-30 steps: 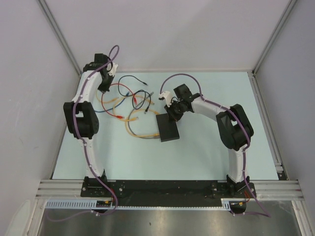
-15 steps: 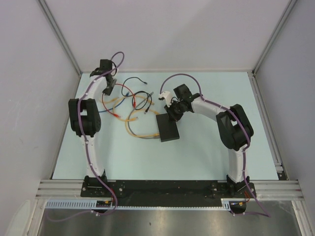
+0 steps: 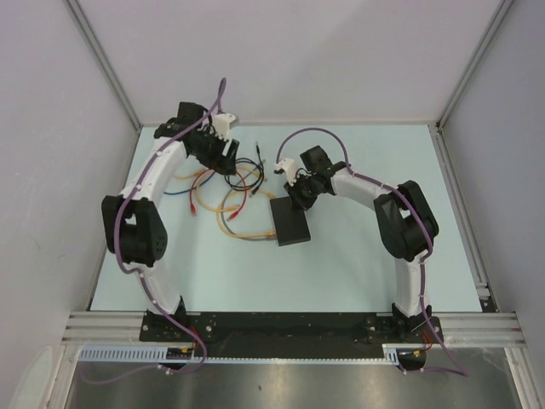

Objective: Pull the plug from the switch port

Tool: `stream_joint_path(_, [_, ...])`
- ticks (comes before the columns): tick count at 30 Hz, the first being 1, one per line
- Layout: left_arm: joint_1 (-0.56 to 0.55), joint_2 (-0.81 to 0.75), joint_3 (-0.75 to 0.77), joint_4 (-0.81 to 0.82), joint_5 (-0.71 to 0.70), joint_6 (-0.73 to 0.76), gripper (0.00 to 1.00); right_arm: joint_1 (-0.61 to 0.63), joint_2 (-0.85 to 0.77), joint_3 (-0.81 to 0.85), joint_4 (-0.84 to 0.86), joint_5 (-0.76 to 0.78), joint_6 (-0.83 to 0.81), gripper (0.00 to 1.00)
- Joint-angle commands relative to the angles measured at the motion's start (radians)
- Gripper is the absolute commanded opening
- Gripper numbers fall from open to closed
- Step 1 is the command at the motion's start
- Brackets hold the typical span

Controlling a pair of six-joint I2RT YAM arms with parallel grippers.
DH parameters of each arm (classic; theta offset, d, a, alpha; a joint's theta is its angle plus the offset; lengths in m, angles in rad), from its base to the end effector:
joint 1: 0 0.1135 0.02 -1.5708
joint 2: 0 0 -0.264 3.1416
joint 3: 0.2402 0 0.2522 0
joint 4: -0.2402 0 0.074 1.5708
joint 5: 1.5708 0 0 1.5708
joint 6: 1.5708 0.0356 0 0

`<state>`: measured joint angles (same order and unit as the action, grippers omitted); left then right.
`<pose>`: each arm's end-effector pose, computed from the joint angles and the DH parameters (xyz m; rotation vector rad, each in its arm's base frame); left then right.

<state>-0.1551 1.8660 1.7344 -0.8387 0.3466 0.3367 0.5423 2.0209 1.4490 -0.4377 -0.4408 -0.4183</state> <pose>0.4015 -0.0750 0.3047 0.7375 2.3836 -0.3644 0.3603 0.2348 0.1792 -1.3212 2.1804 0.6143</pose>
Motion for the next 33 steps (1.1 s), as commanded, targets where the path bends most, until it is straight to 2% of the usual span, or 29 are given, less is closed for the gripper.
stream_joint_path(1, [-0.069,-0.047,-0.191,-0.013,0.504,0.119,0.73,0.01,0.052,-0.024,-0.068,0.067,-0.022,0.0])
stream_joint_path(5, [-0.155,0.054,-0.239,0.003,0.525,0.113,0.63,0.008,0.035,-0.024,-0.078,0.07,-0.014,0.0])
stream_joint_path(6, [-0.164,0.08,-0.233,0.003,0.531,0.108,0.51,0.004,0.021,-0.024,-0.073,0.068,-0.011,0.0])
stream_joint_path(8, [-0.185,0.152,-0.213,0.006,0.546,0.101,0.42,-0.002,0.003,-0.024,-0.069,0.062,0.002,0.0])
stream_joint_path(9, [-0.19,0.174,-0.205,0.007,0.548,0.097,0.31,-0.007,-0.01,-0.022,-0.068,0.06,0.007,0.0])
stream_joint_path(12, [-0.205,0.246,-0.179,0.019,0.529,0.084,0.14,-0.011,-0.039,-0.022,-0.081,0.048,0.01,0.0])
stream_joint_path(14, [-0.208,0.291,-0.155,0.033,0.509,0.056,0.11,-0.011,-0.053,-0.024,-0.099,0.039,0.009,0.0])
stream_joint_path(20, [-0.215,0.426,-0.035,0.03,0.483,0.018,0.08,-0.018,-0.071,-0.024,-0.127,0.025,0.007,0.0])
stream_joint_path(24, [-0.215,0.486,0.03,0.062,0.505,-0.034,0.13,-0.028,-0.09,-0.022,-0.125,0.022,0.013,0.0])
stream_joint_path(25, [-0.215,0.514,0.056,0.058,0.549,-0.036,0.13,-0.031,-0.093,-0.022,-0.125,0.017,0.016,0.0])
stream_joint_path(28, [-0.216,0.559,0.158,0.044,0.606,-0.053,0.19,-0.036,-0.091,-0.022,-0.125,-0.01,0.027,0.0])
stream_joint_path(30, [-0.216,0.561,0.215,0.015,0.582,-0.056,0.26,-0.033,-0.085,-0.022,-0.125,-0.012,0.024,0.0])
stream_joint_path(32, [-0.207,0.536,0.203,0.003,0.551,-0.051,0.42,-0.03,-0.077,-0.024,-0.125,-0.009,0.024,0.0])
stream_joint_path(33, [-0.201,0.503,0.188,0.003,0.552,-0.051,0.44,-0.028,-0.073,-0.022,-0.127,-0.009,0.024,0.0])
